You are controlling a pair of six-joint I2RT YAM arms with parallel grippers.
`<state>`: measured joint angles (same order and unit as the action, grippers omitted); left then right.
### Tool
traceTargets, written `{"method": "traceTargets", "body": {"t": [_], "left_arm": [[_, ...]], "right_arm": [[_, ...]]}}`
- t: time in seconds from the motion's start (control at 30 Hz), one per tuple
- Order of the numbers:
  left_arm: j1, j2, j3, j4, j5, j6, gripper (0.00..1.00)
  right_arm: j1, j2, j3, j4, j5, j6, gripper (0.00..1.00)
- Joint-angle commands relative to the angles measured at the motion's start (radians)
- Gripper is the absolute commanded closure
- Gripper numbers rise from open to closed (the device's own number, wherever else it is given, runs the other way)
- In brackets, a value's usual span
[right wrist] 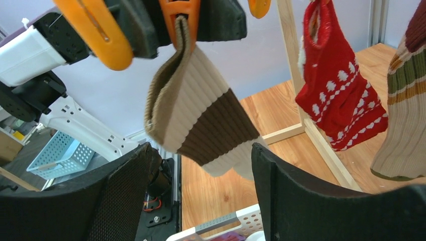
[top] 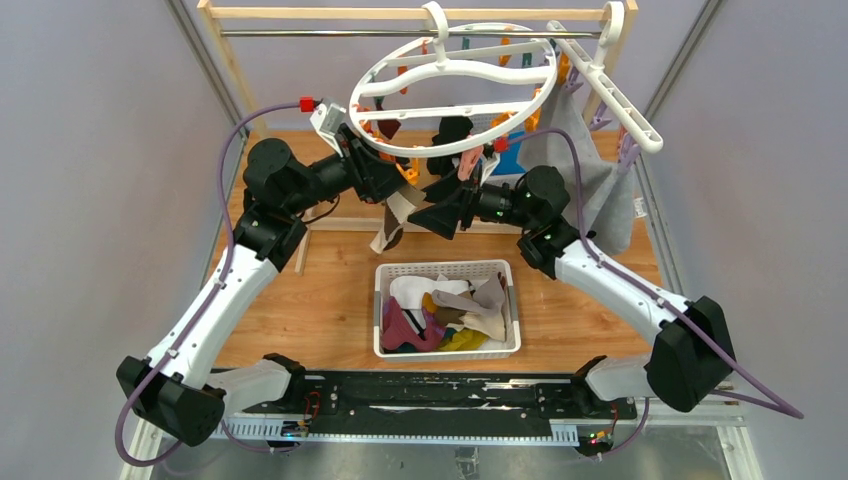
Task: Remove the socks clipped to the hanger
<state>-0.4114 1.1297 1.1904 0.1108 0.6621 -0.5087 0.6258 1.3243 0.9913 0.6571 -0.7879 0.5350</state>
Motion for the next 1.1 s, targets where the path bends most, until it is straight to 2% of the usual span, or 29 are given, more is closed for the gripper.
{"method": "traceTargets", "body": {"t": [0.0,0.5,0.7,0.87,1.07], "left_arm": [[-0.019,0.012,0.042,0.032,-0.011,-0.01,0.48],[-0.026,0.021,0.037,0.032,-0.029,-0.004,0.45],[-0.026,0.012,0.03,0.033,-0.033,0.005,0.44],[-0.024,-0.007,0.018,0.034,-0.045,0.016,0.38],[-0.009,-0.039,0.009,0.014,-0.035,0.062,0.2]], "right_arm": [[0.008,0.038,0.066,0.009,0.018,0.055,0.3],[0.046,0.093,0.148,0.016,-0.013,0.12,0.42],[0.043,0.115,0.194,-0.064,-0.009,0.089,0.69],[0.031,0.098,0.193,-0.082,-0.013,0.073,0.99],[-0.005,0.04,0.151,-0.095,-0.01,0.037,1.0]]}}
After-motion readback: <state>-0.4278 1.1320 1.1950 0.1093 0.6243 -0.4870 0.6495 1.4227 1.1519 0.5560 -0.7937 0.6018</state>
